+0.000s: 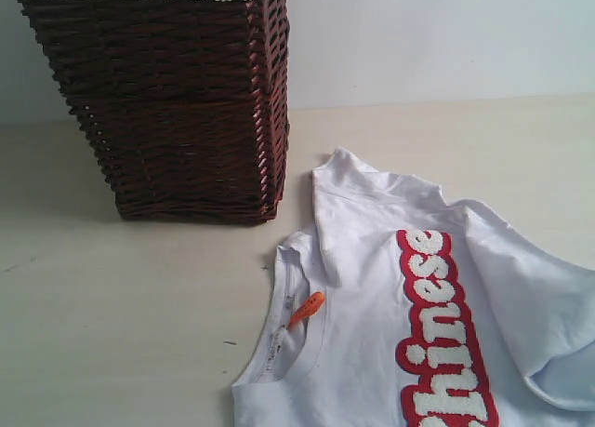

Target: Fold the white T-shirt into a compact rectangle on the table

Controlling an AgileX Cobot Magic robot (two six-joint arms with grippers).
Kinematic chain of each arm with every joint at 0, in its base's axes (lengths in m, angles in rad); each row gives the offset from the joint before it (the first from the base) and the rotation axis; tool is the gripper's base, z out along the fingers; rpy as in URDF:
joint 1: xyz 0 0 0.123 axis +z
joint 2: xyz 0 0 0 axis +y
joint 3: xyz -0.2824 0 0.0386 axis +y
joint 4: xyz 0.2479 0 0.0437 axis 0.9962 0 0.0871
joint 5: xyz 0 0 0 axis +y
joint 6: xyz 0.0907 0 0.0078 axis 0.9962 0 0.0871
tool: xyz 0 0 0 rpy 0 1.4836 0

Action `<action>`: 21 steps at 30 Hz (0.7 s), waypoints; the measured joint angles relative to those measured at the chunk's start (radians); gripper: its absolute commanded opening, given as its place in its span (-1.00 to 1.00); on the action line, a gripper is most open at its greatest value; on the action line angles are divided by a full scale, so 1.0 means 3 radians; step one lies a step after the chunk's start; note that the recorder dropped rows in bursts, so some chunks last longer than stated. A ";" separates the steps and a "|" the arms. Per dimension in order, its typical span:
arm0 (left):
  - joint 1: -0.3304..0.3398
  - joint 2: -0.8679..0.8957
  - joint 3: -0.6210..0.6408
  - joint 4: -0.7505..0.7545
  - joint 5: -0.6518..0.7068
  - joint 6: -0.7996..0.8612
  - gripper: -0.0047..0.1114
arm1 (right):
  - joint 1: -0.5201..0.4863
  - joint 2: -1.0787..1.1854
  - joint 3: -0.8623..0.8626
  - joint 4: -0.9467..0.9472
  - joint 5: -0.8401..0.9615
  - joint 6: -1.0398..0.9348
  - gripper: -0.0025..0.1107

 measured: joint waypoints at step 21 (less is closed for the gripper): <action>0.0000 0.0000 0.0000 0.0000 0.0000 0.0000 -0.92 | -0.0015 0.0350 0.0000 0.0263 -0.0234 -0.0330 -0.96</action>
